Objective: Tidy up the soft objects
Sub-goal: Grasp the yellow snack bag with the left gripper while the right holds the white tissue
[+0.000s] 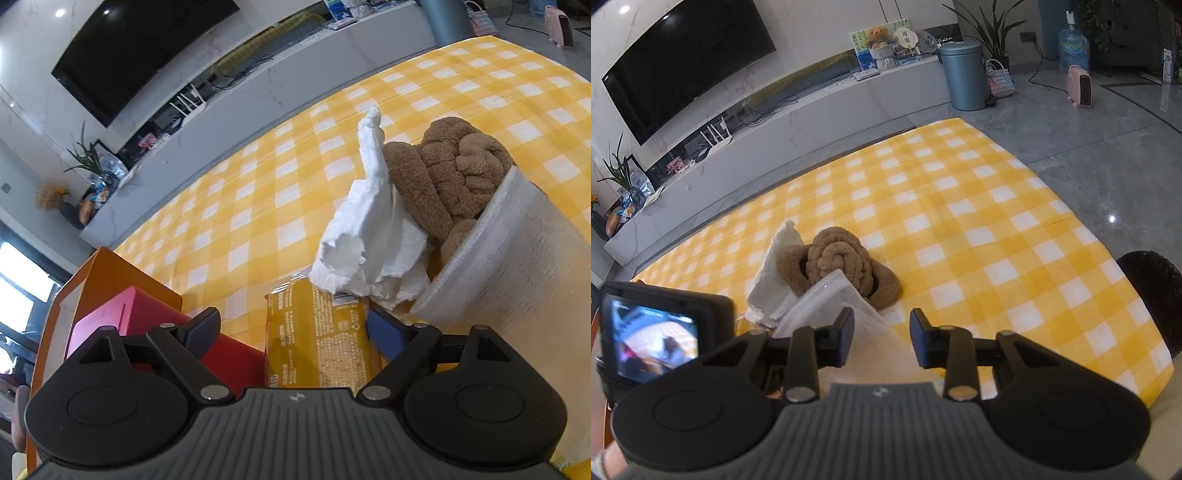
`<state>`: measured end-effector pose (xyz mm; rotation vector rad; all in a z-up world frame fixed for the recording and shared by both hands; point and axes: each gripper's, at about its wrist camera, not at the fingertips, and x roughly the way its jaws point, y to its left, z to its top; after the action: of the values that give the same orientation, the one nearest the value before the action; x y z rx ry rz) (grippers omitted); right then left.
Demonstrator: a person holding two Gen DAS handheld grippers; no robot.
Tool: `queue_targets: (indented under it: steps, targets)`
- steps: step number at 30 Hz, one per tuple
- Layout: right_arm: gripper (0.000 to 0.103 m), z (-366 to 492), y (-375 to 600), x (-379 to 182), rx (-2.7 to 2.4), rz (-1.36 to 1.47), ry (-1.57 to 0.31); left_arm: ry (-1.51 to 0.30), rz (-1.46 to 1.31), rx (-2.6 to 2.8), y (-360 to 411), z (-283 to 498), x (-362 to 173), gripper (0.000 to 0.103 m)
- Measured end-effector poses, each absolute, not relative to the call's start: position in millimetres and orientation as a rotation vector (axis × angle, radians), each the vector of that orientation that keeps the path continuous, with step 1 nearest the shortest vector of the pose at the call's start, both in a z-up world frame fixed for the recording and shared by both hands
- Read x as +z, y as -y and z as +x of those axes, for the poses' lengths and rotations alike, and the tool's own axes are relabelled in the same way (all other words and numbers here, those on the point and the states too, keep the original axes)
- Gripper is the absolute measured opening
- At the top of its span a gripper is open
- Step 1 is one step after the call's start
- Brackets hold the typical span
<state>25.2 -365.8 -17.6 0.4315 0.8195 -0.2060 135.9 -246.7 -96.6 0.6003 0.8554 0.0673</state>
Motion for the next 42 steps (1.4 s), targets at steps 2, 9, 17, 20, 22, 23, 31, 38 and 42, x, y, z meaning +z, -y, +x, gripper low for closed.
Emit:
queue_targets:
  steps: [2,9,17,20,22,23,31,38,42]
  targets:
    - [0.033,24.8,365.5,-17.3,-0.206,0.429,-0.818,-0.876,0.546,0.095,248.9,132.1,-97.2,0.095]
    - [0.033,22.7,367.4,-18.2,-0.217,0.436,-0.821,-0.809,0.57,0.227,262.1,127.1,-119.6,0.096]
    - [0.033,22.6,366.0,-18.8,-0.211,0.438,-0.827,-0.834,0.384,0.285,247.2,139.8,-114.2,0.098]
    - [0.033,22.6,365.7,-18.4,-0.21,0.438,-0.826,-0.842,0.372,0.278,245.6,137.8,-111.9,0.096]
    - [0.033,22.8,365.7,-18.1,-0.209,0.438,-0.825,-0.85,0.346,0.268,242.6,137.6,-110.4,0.092]
    - [0.033,22.9,365.5,-18.2,-0.208,0.438,-0.825,-0.86,0.305,0.264,239.0,138.0,-109.7,0.088]
    - [0.033,23.8,365.8,-19.0,-0.207,0.437,-0.828,-0.919,0.231,0.083,218.4,123.4,-99.5,0.066]
    - [0.033,25.5,364.4,-20.1,-0.201,0.428,-0.84,-0.948,0.396,-0.191,214.8,93.3,-99.0,0.065]
    - [0.04,27.1,362.5,-21.3,-0.211,0.415,-0.854,-0.953,0.426,-0.251,207.7,91.1,-99.7,0.084]
